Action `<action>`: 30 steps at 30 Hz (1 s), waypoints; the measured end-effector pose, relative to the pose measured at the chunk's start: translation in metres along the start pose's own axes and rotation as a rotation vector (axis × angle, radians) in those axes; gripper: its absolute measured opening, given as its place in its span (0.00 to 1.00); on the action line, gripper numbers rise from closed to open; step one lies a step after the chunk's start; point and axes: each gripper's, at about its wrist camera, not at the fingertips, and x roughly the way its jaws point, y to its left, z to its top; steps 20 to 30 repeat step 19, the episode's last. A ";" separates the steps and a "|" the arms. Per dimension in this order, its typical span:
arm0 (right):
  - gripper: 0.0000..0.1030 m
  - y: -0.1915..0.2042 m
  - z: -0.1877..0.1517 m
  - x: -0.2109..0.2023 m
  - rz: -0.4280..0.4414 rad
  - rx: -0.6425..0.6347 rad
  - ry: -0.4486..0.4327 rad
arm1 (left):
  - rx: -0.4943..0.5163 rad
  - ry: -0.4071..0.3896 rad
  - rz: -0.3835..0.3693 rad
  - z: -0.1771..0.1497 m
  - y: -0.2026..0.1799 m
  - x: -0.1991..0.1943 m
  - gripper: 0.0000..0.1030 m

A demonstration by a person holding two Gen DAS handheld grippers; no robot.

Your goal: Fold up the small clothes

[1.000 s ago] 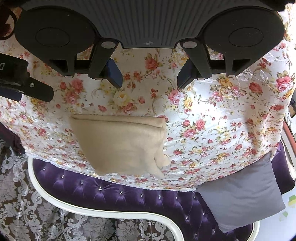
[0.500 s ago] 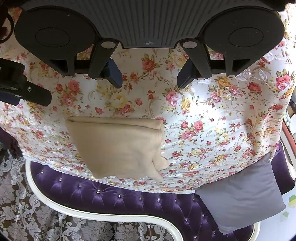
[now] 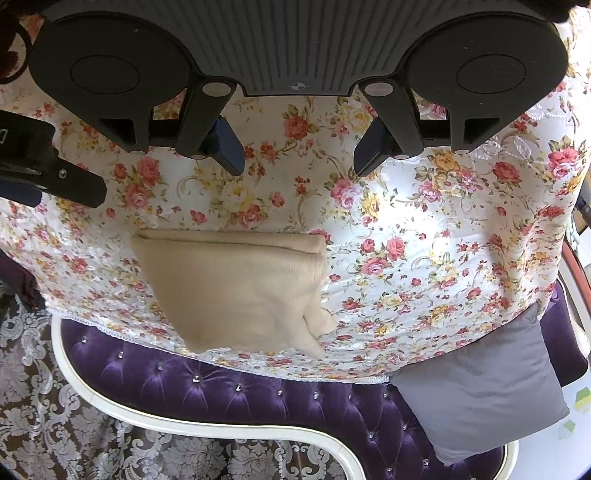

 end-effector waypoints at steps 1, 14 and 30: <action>1.00 -0.001 0.000 0.000 0.001 -0.001 0.000 | -0.002 0.000 0.000 0.000 0.000 0.000 0.62; 1.00 -0.001 0.000 0.001 0.002 0.002 0.001 | -0.014 -0.008 0.010 -0.001 0.000 0.002 0.62; 1.00 0.000 -0.002 0.004 0.007 0.008 0.008 | -0.005 -0.006 0.007 -0.001 -0.002 0.003 0.62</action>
